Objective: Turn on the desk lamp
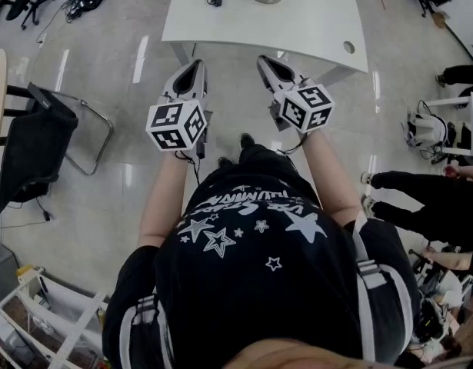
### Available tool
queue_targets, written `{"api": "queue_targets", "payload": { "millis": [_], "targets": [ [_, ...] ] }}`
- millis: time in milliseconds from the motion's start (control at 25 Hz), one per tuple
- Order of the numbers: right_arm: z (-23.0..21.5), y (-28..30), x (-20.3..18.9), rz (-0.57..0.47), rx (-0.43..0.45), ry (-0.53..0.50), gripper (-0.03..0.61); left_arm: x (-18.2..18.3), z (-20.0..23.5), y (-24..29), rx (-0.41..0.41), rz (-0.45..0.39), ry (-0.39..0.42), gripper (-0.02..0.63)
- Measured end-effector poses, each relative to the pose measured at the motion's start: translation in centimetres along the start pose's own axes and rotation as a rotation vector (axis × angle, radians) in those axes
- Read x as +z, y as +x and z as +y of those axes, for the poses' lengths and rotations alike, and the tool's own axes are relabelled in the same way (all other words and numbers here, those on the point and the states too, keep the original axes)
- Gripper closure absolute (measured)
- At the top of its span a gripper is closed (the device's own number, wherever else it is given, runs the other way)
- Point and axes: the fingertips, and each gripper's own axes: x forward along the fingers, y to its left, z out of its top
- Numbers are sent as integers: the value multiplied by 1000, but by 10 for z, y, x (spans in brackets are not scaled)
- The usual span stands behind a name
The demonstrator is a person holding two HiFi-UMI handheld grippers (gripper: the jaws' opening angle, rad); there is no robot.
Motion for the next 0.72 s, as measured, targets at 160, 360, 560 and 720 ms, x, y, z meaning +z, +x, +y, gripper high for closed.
{"api": "queue_targets", "payload": {
  "millis": [160, 360, 560, 720],
  "targets": [
    [10, 7, -5, 10, 22, -4, 574, 2, 17, -6, 33, -11, -19, 604],
    [9, 18, -4, 3, 33, 0, 574, 3, 29, -7, 52, -16, -19, 603],
    [0, 43, -6, 11, 49, 14, 574, 3, 42, 4, 65, -6, -12, 604],
    [-13, 71, -2, 23, 70, 10, 574, 9, 67, 18, 102, -13, -21, 604]
  ]
}}
